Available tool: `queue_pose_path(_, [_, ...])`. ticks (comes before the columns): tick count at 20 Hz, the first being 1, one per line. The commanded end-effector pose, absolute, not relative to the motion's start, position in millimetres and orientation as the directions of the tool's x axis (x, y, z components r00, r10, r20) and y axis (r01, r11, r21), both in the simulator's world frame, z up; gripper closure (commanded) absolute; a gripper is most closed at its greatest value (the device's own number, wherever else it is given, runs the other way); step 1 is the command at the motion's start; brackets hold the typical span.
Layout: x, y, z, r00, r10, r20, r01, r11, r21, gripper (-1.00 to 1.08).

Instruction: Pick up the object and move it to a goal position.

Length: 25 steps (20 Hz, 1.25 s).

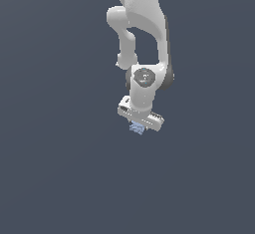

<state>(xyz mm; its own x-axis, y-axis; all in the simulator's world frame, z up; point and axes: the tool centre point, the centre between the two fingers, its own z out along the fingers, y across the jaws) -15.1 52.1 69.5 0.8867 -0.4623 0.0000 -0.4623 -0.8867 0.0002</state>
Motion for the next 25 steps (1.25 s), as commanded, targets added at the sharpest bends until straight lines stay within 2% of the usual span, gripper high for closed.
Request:
queue_pose_path(1, [-13,71,85,0.887,-0.461,0.001,-0.461,-0.887,0.0,1.08])
queue_pose_path(14, [0,175,175,0.887,-0.462,0.001,-0.462,-0.887,0.001,1.08])
queue_pose_path(25, [6,195,191,0.887,-0.462,0.0,-0.462,-0.887,0.0,1.08])
